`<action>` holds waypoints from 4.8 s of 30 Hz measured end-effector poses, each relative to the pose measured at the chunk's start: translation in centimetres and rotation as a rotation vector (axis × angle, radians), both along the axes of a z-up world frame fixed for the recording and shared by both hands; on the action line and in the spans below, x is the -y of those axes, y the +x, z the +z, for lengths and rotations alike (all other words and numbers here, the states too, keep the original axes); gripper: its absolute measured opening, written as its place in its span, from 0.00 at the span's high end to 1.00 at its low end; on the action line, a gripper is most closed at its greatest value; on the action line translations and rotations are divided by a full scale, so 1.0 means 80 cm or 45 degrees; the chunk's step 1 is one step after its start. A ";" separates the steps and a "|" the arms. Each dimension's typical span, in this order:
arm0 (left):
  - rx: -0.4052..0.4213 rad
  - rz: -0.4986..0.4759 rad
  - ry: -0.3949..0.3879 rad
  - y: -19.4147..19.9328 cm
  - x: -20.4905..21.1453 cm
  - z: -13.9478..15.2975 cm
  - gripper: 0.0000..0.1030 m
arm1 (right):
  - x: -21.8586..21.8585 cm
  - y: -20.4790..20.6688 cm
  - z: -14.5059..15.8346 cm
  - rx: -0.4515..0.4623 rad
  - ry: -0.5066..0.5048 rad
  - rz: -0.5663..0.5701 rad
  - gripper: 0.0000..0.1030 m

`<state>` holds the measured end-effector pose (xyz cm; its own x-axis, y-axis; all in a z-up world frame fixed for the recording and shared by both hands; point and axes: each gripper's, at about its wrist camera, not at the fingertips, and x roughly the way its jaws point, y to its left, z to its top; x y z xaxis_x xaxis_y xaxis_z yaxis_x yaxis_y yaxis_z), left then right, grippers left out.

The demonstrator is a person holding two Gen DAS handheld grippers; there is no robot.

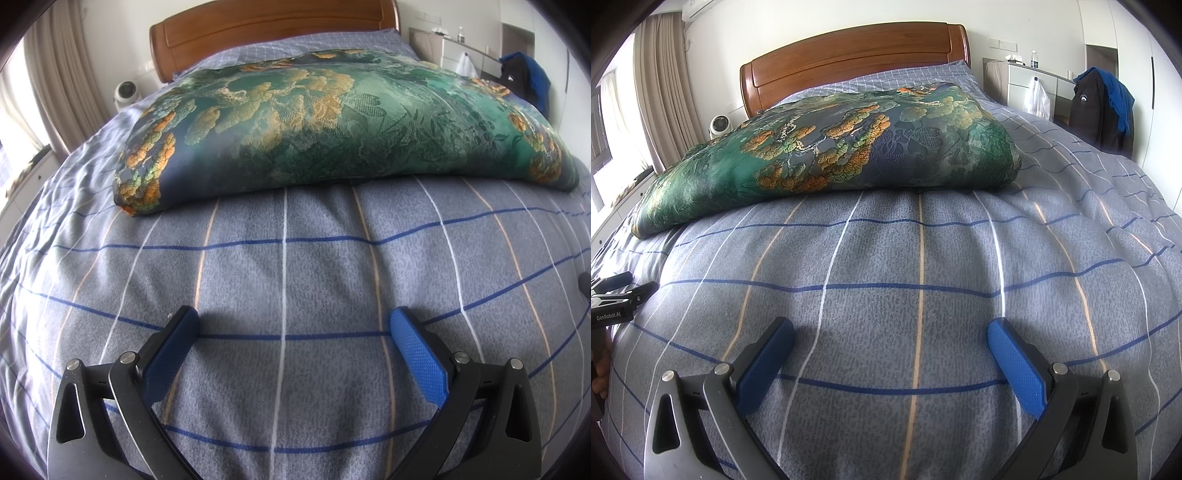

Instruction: Fold large clothes

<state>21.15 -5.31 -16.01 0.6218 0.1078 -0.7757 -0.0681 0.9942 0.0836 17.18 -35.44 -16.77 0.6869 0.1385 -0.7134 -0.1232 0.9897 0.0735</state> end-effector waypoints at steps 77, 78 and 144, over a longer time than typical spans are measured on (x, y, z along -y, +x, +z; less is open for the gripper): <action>-0.184 -0.648 -0.509 0.200 0.158 0.176 0.07 | 0.125 0.165 0.031 -0.045 1.041 -0.509 0.67; -0.176 -0.673 -0.560 0.204 0.160 0.196 0.05 | 0.101 0.158 0.063 0.057 0.843 -0.423 0.70; 0.003 0.070 -0.786 0.169 -0.315 0.157 0.10 | -0.334 0.226 0.078 -0.266 0.314 0.505 0.65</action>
<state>34.64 19.88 -3.49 0.6300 -0.3285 -0.7037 -0.1197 0.8543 -0.5059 35.23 -8.71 -10.52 0.3933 0.5414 -0.7431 -0.4434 0.8197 0.3625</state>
